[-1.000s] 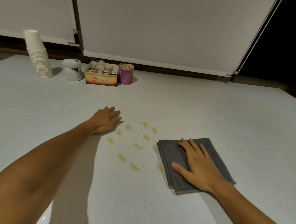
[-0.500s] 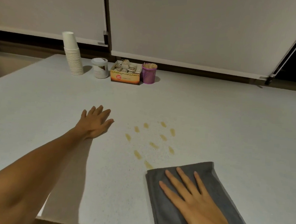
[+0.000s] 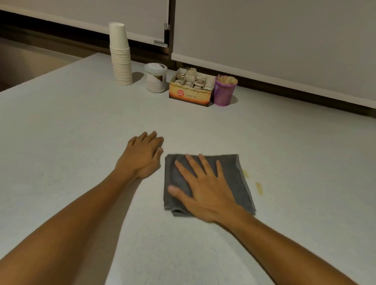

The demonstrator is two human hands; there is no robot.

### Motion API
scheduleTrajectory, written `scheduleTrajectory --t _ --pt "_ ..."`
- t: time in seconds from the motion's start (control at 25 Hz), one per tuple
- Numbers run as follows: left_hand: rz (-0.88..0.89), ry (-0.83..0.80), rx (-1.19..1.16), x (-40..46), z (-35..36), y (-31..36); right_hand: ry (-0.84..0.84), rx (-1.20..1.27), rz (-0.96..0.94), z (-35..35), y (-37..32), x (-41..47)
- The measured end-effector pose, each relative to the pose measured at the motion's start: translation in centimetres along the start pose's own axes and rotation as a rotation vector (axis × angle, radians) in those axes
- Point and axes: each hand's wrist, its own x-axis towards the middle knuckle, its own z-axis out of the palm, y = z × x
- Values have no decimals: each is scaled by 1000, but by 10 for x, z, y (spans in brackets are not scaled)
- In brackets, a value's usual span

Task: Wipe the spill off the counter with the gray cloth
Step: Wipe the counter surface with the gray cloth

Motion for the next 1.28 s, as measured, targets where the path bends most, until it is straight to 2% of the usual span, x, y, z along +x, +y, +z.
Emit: scheduleTrajectory --t 0.16,0.28,0.48,0.56,0.72,0.84,1.04,1.28 --pt "-36 52 -140 4 -1 -1 11 -4 18 3 16 90" --pt "-10 31 -107 6 2 -3 -3 -21 -2 -4 29 137" --pt "-13 11 -67 3 3 -5 3 -55 -10 -11 66 149" --pt "-8 0 -63 2 2 -7 1 -57 44 -15 90 135" --pt "33 29 -71 -5 -9 3 30 -65 208 -24 139 74" --pt "33 50 -76 -7 -14 8 32 -56 262 -23 147 6" --pt "4 48 -52 -16 -18 17 42 -50 223 -23 126 -135" --pt "-11 -35 -67 -35 -23 26 41 -99 125 -16 90 -271"
